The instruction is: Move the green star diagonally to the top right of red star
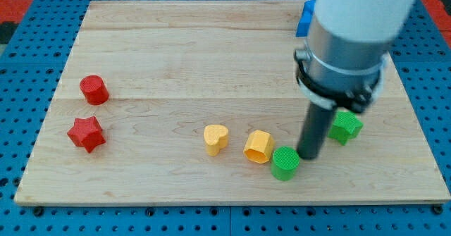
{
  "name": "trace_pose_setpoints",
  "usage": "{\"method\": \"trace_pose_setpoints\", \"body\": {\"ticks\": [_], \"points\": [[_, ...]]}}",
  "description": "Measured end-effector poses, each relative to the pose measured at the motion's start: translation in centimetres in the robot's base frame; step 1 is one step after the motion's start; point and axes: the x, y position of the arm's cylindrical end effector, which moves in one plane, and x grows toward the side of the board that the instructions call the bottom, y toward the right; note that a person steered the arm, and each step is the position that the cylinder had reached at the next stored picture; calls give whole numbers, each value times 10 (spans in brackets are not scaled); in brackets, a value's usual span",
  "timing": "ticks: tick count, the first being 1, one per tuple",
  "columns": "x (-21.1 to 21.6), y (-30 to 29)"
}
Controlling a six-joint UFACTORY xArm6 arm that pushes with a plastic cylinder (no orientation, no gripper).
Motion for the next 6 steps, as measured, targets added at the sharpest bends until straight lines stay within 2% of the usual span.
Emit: {"method": "trace_pose_setpoints", "body": {"ticks": [1, 2, 4, 5, 6], "points": [[-15, 70], [-95, 41], [-236, -125], [-244, -102], [-170, -94]]}}
